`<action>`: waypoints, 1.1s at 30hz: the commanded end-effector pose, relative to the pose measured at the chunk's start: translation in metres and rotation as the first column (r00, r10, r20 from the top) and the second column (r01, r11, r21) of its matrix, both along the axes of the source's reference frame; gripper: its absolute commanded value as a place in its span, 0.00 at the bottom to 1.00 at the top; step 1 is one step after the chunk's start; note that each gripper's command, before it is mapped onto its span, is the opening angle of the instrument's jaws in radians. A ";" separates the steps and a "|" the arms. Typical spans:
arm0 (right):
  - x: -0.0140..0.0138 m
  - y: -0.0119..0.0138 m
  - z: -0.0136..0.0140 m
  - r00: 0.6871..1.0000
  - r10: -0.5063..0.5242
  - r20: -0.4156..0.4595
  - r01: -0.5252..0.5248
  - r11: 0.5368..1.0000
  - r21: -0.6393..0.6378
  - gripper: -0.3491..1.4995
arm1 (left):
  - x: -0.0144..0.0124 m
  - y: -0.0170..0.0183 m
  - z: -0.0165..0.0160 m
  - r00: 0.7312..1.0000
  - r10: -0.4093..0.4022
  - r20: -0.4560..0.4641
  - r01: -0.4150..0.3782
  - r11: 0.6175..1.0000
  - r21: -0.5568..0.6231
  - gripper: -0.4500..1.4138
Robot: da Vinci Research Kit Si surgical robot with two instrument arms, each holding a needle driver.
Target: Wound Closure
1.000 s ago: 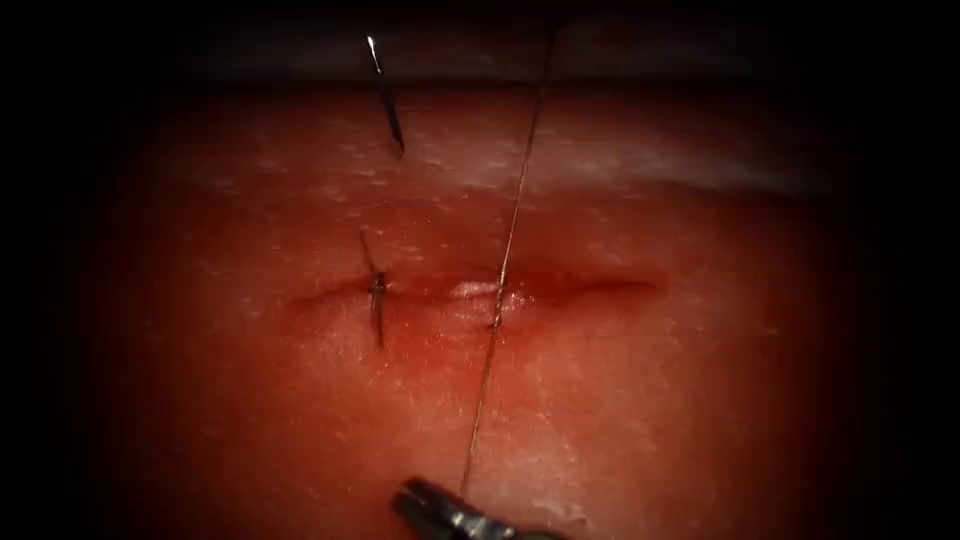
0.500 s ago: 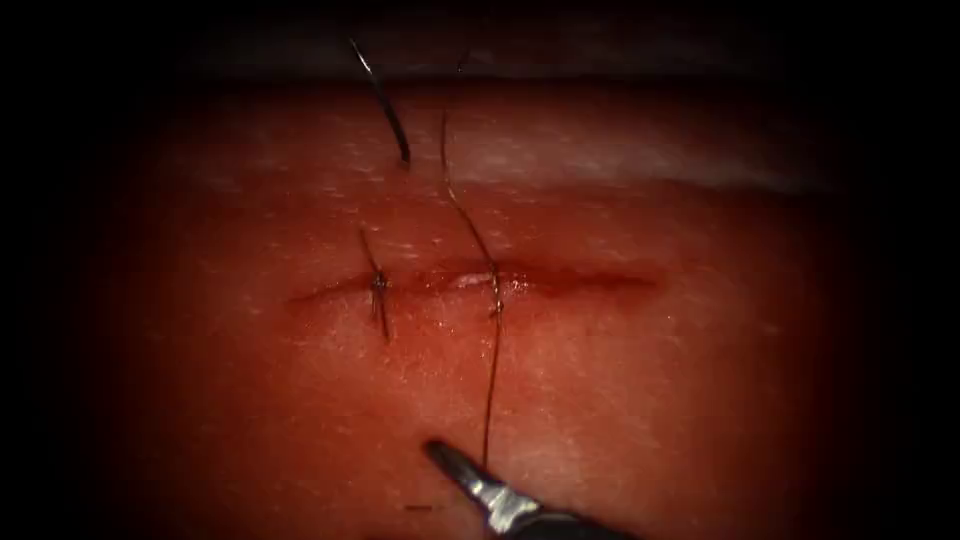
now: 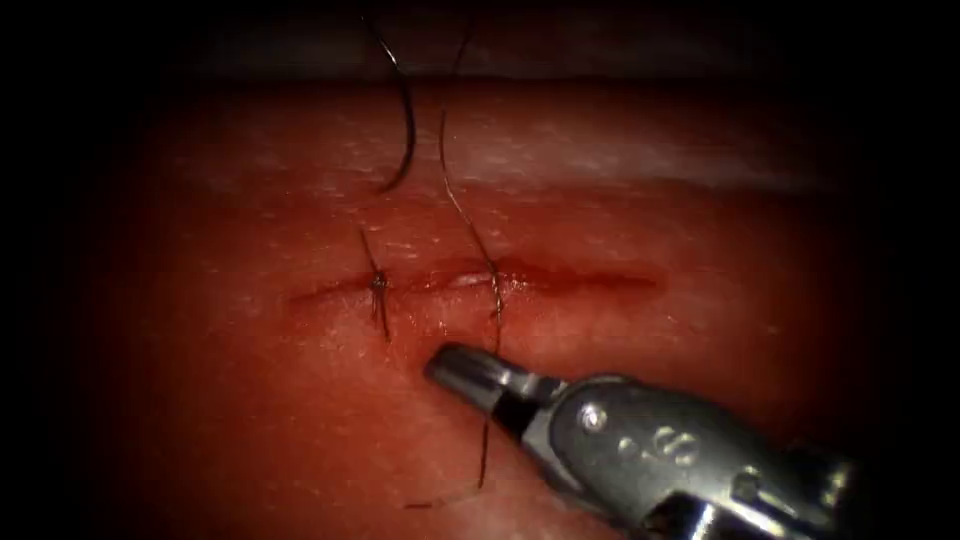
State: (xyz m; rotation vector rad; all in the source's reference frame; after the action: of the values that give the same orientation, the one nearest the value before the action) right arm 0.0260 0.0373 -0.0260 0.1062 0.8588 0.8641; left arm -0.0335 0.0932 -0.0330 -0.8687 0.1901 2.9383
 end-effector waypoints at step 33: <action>0.0021 0.0033 0.0060 0.998 -0.014 0.054 0.012 1.000 0.024 0.00 | 0.0118 -0.0248 -0.0133 0.975 -0.130 0.178 0.100 0.980 0.170 0.05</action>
State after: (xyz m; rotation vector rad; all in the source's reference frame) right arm 0.0273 0.0404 -0.0205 0.1083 0.7925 0.8639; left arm -0.0213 0.0674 -0.0468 -1.0630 -0.0163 2.6934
